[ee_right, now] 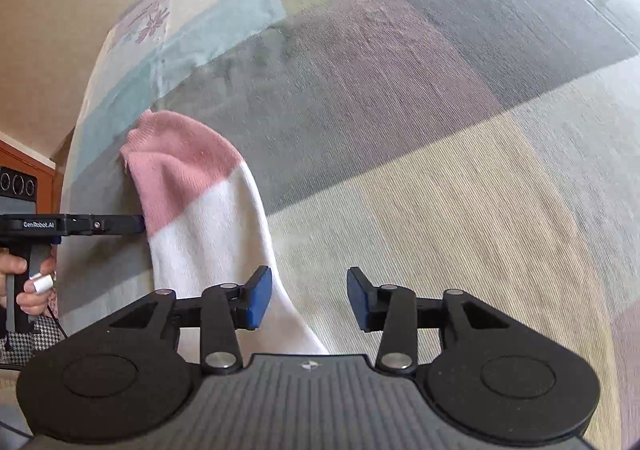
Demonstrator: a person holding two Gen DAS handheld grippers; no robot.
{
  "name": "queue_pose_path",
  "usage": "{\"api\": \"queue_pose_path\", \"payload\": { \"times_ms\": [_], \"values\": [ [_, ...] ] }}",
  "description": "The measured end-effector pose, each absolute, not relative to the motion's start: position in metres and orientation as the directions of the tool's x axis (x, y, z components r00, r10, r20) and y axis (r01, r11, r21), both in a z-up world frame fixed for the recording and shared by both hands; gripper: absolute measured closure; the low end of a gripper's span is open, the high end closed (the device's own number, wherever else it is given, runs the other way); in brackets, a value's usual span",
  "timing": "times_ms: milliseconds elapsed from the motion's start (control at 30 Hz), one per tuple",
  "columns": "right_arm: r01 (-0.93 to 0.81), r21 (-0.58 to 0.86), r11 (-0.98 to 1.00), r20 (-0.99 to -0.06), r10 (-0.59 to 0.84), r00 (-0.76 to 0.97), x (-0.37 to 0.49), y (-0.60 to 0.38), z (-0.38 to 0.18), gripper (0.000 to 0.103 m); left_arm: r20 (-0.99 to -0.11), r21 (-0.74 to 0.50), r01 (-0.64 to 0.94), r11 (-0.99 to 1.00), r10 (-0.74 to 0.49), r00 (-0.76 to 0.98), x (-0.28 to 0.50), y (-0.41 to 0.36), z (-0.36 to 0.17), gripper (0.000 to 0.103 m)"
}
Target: Fold clothes
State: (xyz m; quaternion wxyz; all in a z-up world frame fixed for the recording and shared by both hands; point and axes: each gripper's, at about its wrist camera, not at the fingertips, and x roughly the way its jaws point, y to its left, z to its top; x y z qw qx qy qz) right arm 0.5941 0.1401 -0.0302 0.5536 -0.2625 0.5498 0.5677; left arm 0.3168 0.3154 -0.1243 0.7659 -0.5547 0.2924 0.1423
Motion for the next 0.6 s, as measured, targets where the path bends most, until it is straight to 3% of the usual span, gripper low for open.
{"api": "queue_pose_path", "payload": {
  "times_ms": [133, 267, 367, 400, 433, 467, 533, 600],
  "values": [
    [-0.906, 0.326, 0.270, -0.935, 0.235, -0.267, 0.608, 0.093, -0.055, 0.052, -0.597, -0.788, -0.522, 0.328, -0.199, 0.777, 0.333, 0.295, -0.135, 0.070],
    [-0.882, 0.394, 0.261, -0.906, 0.270, -0.325, 0.602, 0.073, -0.065, 0.040, -0.582, -0.802, -0.499, 0.328, -0.240, 0.777, 0.354, 0.287, -0.141, 0.068],
    [-0.903, 0.365, 0.227, -0.911, 0.287, -0.296, 0.588, 0.069, -0.064, 0.041, -0.585, -0.797, -0.502, 0.338, -0.223, 0.780, 0.363, 0.286, -0.140, 0.069],
    [-0.918, 0.337, 0.210, -0.920, 0.282, -0.273, 0.582, 0.070, -0.063, 0.050, -0.588, -0.794, -0.505, 0.338, -0.214, 0.780, 0.365, 0.286, -0.140, 0.071],
    [-0.928, 0.314, 0.198, -0.929, 0.268, -0.257, 0.576, 0.070, -0.061, 0.083, -0.590, -0.791, -0.509, 0.339, -0.205, 0.780, 0.367, 0.286, -0.139, 0.076],
    [-0.936, 0.294, 0.191, -0.935, 0.261, -0.241, 0.570, 0.070, -0.059, 0.092, -0.595, -0.786, -0.514, 0.344, -0.195, 0.779, 0.369, 0.286, -0.138, 0.087],
    [-0.954, 0.244, 0.174, -0.945, 0.262, -0.194, 0.558, 0.070, -0.053, 0.092, -0.628, -0.746, -0.533, 0.399, -0.154, 0.763, 0.368, 0.281, -0.132, 0.099],
    [-0.971, 0.166, 0.171, -0.952, 0.286, -0.112, 0.548, 0.067, -0.042, 0.092, -0.627, -0.738, -0.531, 0.416, -0.131, 0.768, 0.371, 0.282, -0.125, 0.099]
  ]
}}
